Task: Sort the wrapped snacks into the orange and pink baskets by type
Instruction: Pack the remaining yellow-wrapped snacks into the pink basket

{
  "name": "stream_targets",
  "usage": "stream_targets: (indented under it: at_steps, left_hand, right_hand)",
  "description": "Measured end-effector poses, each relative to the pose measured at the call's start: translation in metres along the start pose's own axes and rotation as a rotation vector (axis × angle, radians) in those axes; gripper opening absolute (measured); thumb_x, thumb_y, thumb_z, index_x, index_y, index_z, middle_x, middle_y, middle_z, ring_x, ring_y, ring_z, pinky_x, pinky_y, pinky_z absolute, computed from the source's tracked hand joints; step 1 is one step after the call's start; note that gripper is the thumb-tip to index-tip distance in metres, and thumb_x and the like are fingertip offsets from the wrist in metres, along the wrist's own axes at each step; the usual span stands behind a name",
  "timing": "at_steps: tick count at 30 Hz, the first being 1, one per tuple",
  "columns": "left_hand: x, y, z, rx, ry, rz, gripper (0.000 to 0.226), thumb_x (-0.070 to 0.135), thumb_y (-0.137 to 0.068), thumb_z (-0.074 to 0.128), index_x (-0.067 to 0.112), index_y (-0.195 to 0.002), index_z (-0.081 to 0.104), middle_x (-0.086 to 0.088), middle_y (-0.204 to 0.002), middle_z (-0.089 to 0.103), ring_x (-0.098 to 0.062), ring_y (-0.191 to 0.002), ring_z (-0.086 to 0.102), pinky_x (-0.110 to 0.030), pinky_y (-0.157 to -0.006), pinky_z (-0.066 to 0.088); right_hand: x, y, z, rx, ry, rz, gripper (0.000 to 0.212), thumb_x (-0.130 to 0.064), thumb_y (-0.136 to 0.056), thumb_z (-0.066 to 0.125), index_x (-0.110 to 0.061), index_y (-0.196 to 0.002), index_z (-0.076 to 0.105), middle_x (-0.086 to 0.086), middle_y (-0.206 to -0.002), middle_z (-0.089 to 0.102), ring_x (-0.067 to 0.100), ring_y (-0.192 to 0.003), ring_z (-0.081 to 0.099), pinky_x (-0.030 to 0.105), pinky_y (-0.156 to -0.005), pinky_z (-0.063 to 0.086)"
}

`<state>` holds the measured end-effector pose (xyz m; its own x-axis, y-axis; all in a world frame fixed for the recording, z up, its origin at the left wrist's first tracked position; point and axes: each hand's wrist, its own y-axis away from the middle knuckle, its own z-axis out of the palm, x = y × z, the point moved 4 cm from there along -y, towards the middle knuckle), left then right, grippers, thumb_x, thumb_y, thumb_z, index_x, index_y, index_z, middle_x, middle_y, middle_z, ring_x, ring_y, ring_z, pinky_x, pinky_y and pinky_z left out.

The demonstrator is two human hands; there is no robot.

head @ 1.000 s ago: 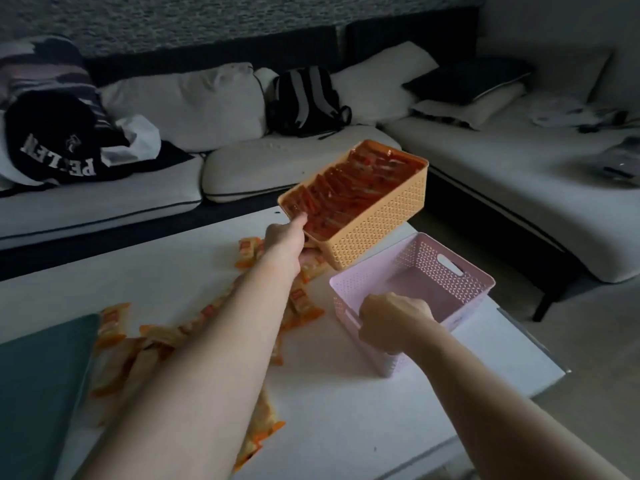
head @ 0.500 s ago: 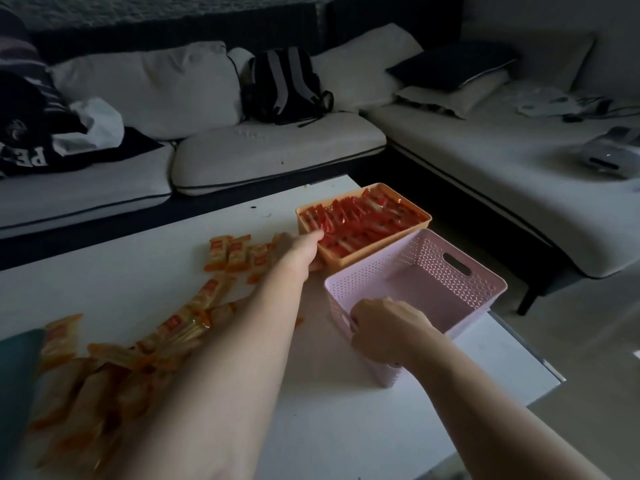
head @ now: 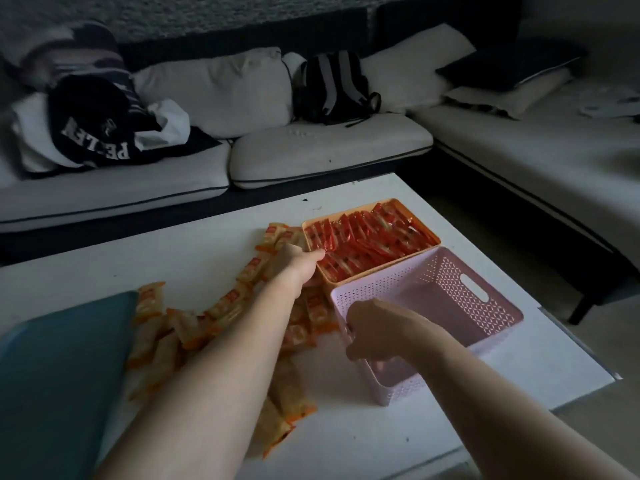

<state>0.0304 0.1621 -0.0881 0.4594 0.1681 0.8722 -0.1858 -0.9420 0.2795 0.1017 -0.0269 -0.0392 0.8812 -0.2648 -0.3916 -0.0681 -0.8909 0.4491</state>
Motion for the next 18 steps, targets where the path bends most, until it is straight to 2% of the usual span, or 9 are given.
stream_targets:
  at_steps: [2,4,6,8,10,15,16,18]
  left_hand:
    - [0.0,0.007,0.005,-0.005,-0.015,0.02,0.031,0.039,-0.084,0.078,0.011,-0.097,0.07,-0.004,-0.096,0.074,-0.022,-0.086,0.071,-0.032,-0.077,0.058]
    - [0.004,0.013,0.021,-0.039,-0.016,0.039,0.031,0.038,-0.084,0.078,0.01,-0.093,0.069,-0.005,-0.095,0.073,-0.02,-0.084,0.069,-0.028,-0.069,0.052]
    - [0.009,0.016,0.039,-0.07,-0.017,0.049,0.029,0.037,-0.083,0.079,0.01,-0.093,0.073,-0.006,-0.094,0.075,-0.022,-0.086,0.071,-0.028,-0.072,0.053]
    - [0.012,0.018,0.054,-0.089,-0.03,0.038,0.034,0.038,-0.082,0.079,0.011,-0.101,0.073,-0.006,-0.101,0.074,-0.024,-0.093,0.071,-0.029,-0.078,0.052]
    - [0.009,0.014,0.062,-0.08,-0.022,0.014,0.039,0.038,-0.081,0.08,0.01,-0.108,0.07,-0.006,-0.108,0.072,-0.024,-0.097,0.07,-0.03,-0.082,0.052]
    - [0.004,0.002,0.057,-0.058,0.005,0.016,0.031,0.038,-0.087,0.076,0.009,-0.098,0.076,-0.005,-0.098,0.075,-0.021,-0.086,0.069,-0.023,-0.068,0.046]
    - [0.005,0.002,0.053,-0.075,0.018,0.02,0.031,0.039,-0.088,0.074,0.01,-0.097,0.077,-0.006,-0.098,0.076,-0.022,-0.087,0.071,-0.025,-0.07,0.051]
    - [0.008,0.007,0.044,-0.134,0.049,0.017,0.026,0.035,-0.091,0.071,0.01,-0.094,0.076,-0.011,-0.099,0.076,-0.027,-0.088,0.073,-0.038,-0.078,0.061]
  right_hand:
    - [-0.002,0.004,0.005,-0.016,-0.047,0.023,0.016,-0.017,-0.091,0.063,-0.005,-0.086,0.071,0.002,-0.063,0.072,0.008,-0.052,0.069,0.022,-0.059,0.059]
    - [0.002,0.008,0.008,-0.008,-0.052,0.045,0.013,-0.013,-0.09,0.06,-0.006,-0.091,0.071,0.002,-0.064,0.073,0.012,-0.057,0.072,0.029,-0.066,0.063]
    - [0.007,0.01,0.006,0.023,-0.019,0.052,0.01,-0.011,-0.087,0.06,-0.008,-0.09,0.069,0.004,-0.07,0.073,0.015,-0.064,0.073,0.035,-0.073,0.064]
    - [0.014,0.012,0.002,0.063,0.023,0.067,0.004,-0.012,-0.085,0.06,-0.011,-0.084,0.064,0.002,-0.074,0.07,0.017,-0.071,0.07,0.036,-0.075,0.061]
    - [0.018,0.01,0.0,0.093,0.036,0.088,0.002,-0.013,-0.085,0.059,-0.012,-0.086,0.061,0.001,-0.08,0.067,0.019,-0.078,0.068,0.035,-0.074,0.058]
    - [0.017,0.005,-0.006,0.118,0.106,0.144,0.033,-0.012,-0.088,0.056,-0.012,-0.121,0.059,0.006,-0.118,0.065,0.025,-0.105,0.064,0.033,-0.08,0.05]
    - [0.015,0.006,-0.009,0.118,0.122,0.154,0.034,-0.011,-0.089,0.054,-0.011,-0.122,0.059,0.007,-0.119,0.065,0.024,-0.106,0.064,0.032,-0.08,0.049]
    - [0.01,0.01,-0.013,0.133,0.176,0.176,0.033,-0.01,-0.091,0.051,-0.011,-0.123,0.06,0.007,-0.12,0.066,0.024,-0.108,0.064,0.032,-0.08,0.049]
